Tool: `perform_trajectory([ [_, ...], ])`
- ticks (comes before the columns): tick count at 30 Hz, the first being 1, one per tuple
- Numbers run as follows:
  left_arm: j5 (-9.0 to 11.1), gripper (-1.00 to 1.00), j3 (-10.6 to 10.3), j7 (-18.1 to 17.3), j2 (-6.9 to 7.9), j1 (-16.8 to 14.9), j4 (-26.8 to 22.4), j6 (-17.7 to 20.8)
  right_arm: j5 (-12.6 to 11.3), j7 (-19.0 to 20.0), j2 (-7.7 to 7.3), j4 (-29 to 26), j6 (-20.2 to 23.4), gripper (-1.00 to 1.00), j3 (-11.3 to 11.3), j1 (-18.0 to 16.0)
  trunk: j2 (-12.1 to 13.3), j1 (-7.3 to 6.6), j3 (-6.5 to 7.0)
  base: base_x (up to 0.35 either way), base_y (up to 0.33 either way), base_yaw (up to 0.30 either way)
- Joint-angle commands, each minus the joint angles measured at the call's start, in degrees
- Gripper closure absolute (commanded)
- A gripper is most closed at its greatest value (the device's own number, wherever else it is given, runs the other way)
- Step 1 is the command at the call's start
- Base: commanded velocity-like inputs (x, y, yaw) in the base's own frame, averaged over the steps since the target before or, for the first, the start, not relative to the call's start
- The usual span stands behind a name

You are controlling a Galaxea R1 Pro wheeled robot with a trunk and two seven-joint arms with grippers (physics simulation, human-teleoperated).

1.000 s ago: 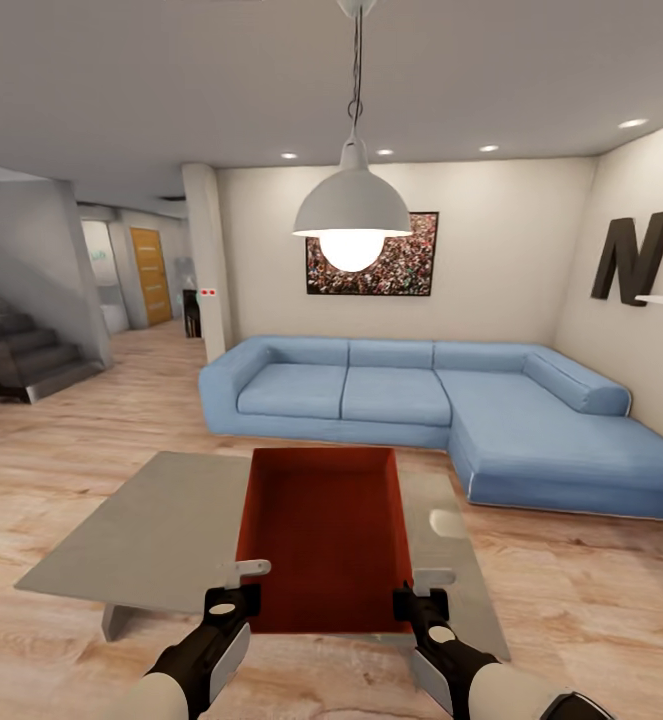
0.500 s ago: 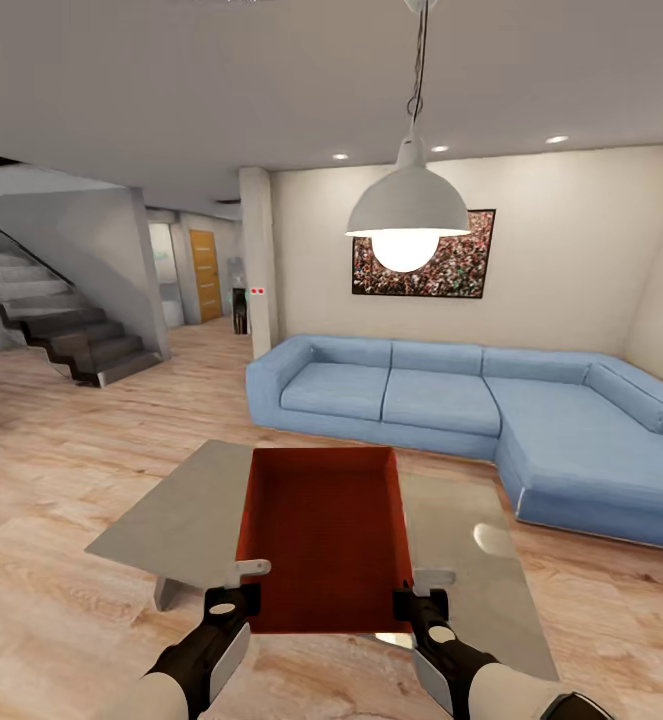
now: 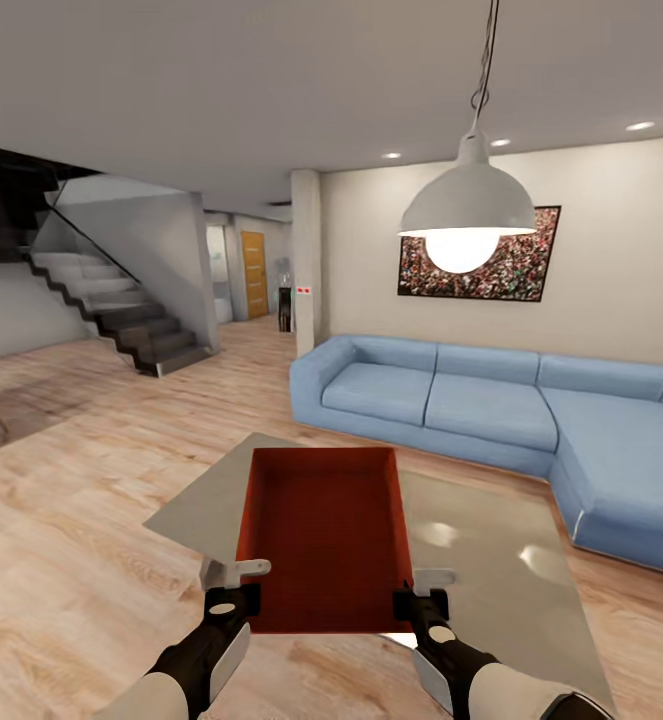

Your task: Move the two storage containers from the living room to the garage. In the garage, place one container on the floor and stack the other container on top of it (either order is fine).

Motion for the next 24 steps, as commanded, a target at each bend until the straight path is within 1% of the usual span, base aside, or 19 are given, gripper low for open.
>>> perform_trajectory([
  [1, 0.5, 1.00, 1.2, 0.6, 0.90, -0.1, -0.2, 0.4, 0.0, 0.0, -0.69, -0.1, -0.1, 1.00, -1.0, 0.0, -0.1, 0.01, -0.07, 0.000, 0.000, 0.300],
  [24, 0.5, 1.00, 1.2, 0.6, 0.90, 0.0, -0.2, 0.4, 0.1, 0.0, -0.69, -0.1, -0.1, 1.00, -1.0, 0.0, -0.1, 0.01, 0.95, 0.000, 0.000, 0.297],
])
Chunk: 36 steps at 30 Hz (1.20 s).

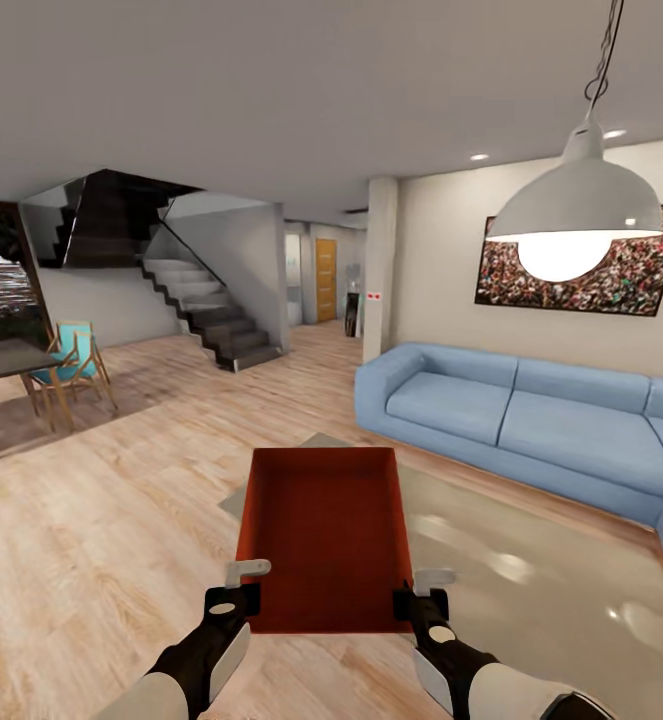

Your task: Move the two storage containers from the living room to the garage. In the garage, place one container on the floor and stack the other container on top of it (either order is fine).

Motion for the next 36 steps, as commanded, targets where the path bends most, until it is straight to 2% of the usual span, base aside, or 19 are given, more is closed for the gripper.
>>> perform_trajectory([
  [1, 0.4, 1.00, 1.3, 0.6, 0.88, -0.1, -0.2, 0.4, 0.0, 0.0, -0.70, -0.1, -0.1, 1.00, -0.9, 0.0, -0.1, 0.01, -0.04, 0.000, 0.000, 0.297],
  [12, 0.4, 1.00, 1.3, 0.6, 0.88, -0.1, -0.2, 0.4, 0.1, 0.1, -0.70, -0.1, -0.1, 1.00, -0.9, 0.0, -0.1, 0.01, 0.40, 0.000, 0.000, 0.296],
  [19, 0.4, 1.00, 1.3, 0.6, 0.88, -0.1, -0.2, 0.4, 0.6, 0.0, -0.55, -0.1, -0.1, 1.00, -0.8, 0.0, -0.1, 0.01, 0.41, 0.000, 0.000, 0.299],
  [36, 0.4, 1.00, 1.3, 0.7, 0.88, -0.1, -0.2, 0.4, 0.4, 0.0, -0.62, -0.1, -0.1, 1.00, -0.8, 0.0, -0.1, 0.01, 0.41, 0.000, 0.000, 0.300],
])
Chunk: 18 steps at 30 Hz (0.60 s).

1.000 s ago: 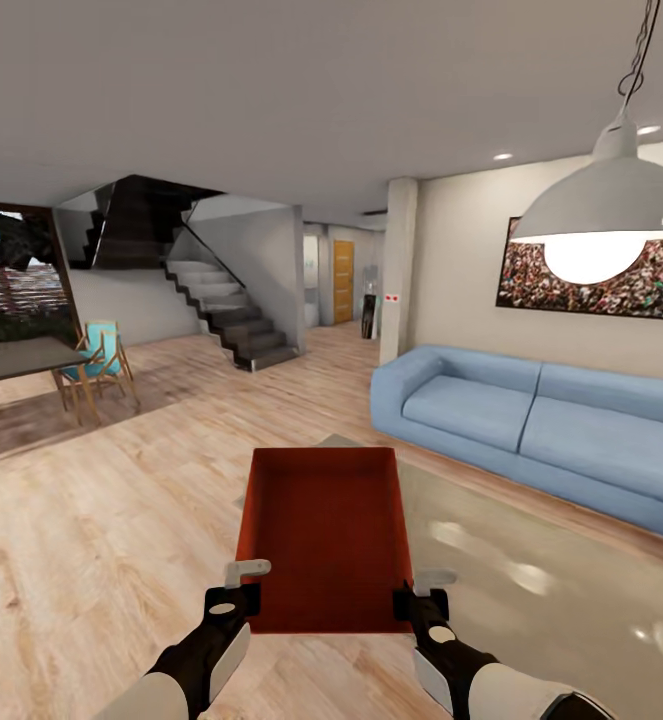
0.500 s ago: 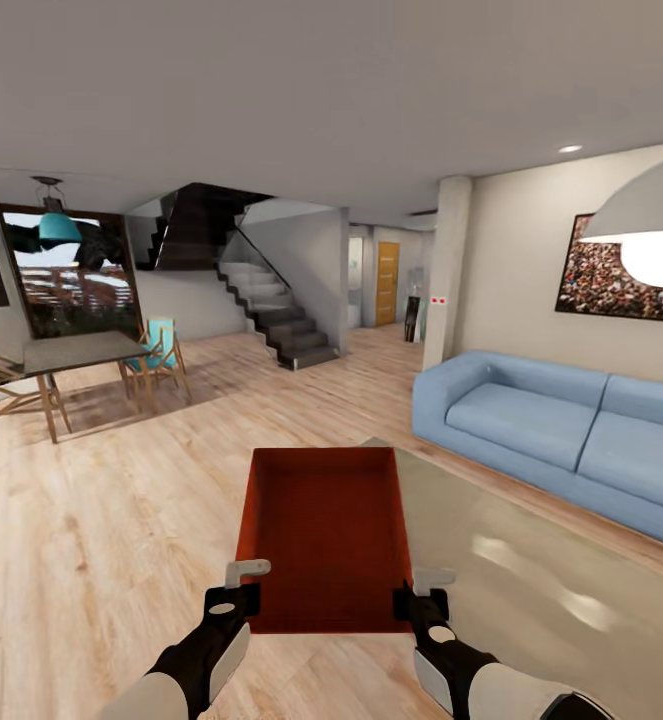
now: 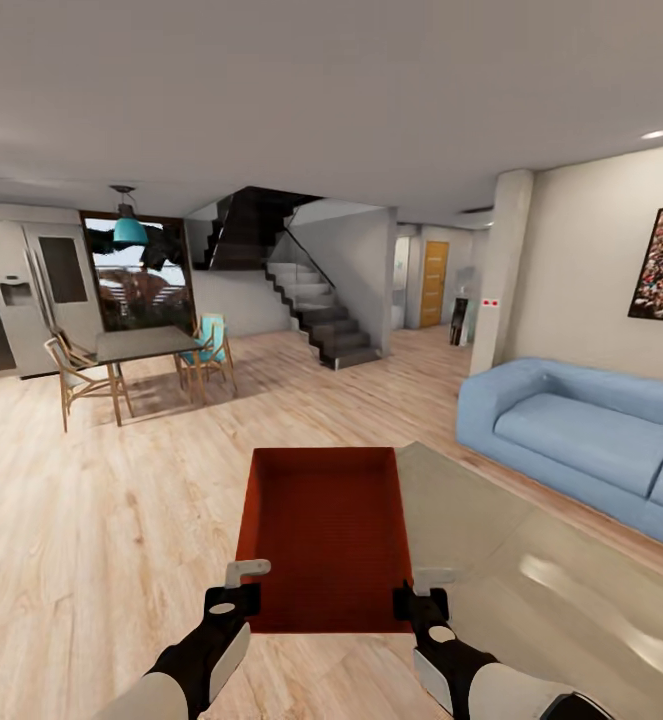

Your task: Move the two storage containers from the living room to the garage. In the garage, place one container on the floor and stack the other container on top of it (either order is fine).

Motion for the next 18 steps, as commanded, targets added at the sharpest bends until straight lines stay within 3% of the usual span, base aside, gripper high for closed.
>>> perform_trajectory([
  [1, 0.3, 1.00, 1.5, 0.6, 0.85, -0.1, -0.2, 0.4, 0.0, 0.0, -0.61, -0.1, -0.1, 1.00, -0.4, 0.0, -0.1, 0.01, -0.09, 0.000, 0.000, 0.300],
  [18, 0.3, 1.00, 1.5, 0.6, 0.85, -0.1, -0.2, 0.4, 0.1, 0.0, -0.61, -0.1, -0.1, 1.00, -0.4, 0.0, -0.1, 0.01, -0.09, 0.000, 0.000, 0.300],
])
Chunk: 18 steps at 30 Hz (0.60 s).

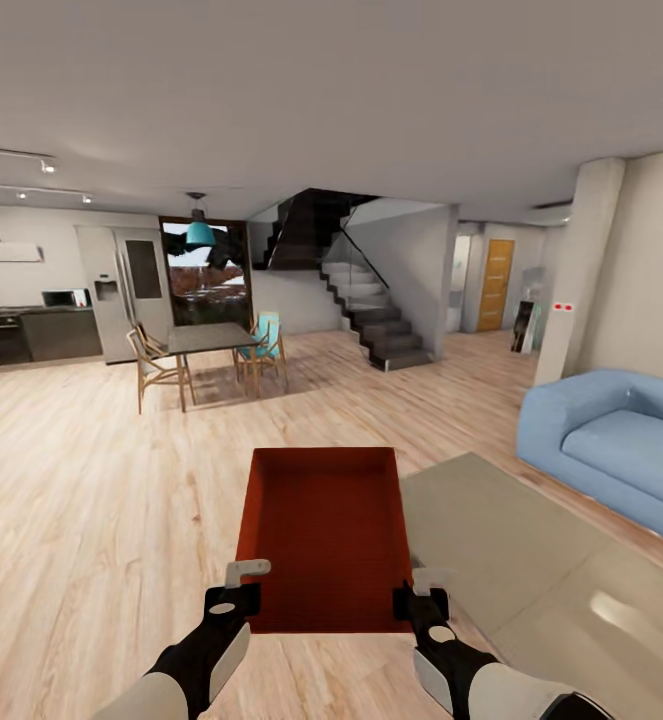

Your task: Move the two storage containers from the living room to the garage. In the garage, place one container on the floor and stack the other container on top of it (either order is fine).

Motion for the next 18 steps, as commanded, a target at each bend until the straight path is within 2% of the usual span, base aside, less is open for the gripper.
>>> perform_trajectory([
  [1, 0.3, 1.00, 1.5, 0.6, 0.84, -0.1, -0.2, 0.4, -0.1, 0.0, -0.62, -0.1, -0.1, 1.00, -0.3, 0.0, -0.1, 0.01, -0.09, 0.000, 0.000, 0.300],
  [18, 0.3, 1.00, 1.5, 0.6, 0.75, -0.1, -0.3, 0.4, 0.0, 0.0, -0.62, -0.1, -0.1, 1.00, -0.3, 0.0, -0.1, 0.01, -0.09, 0.000, 0.000, 0.300],
])
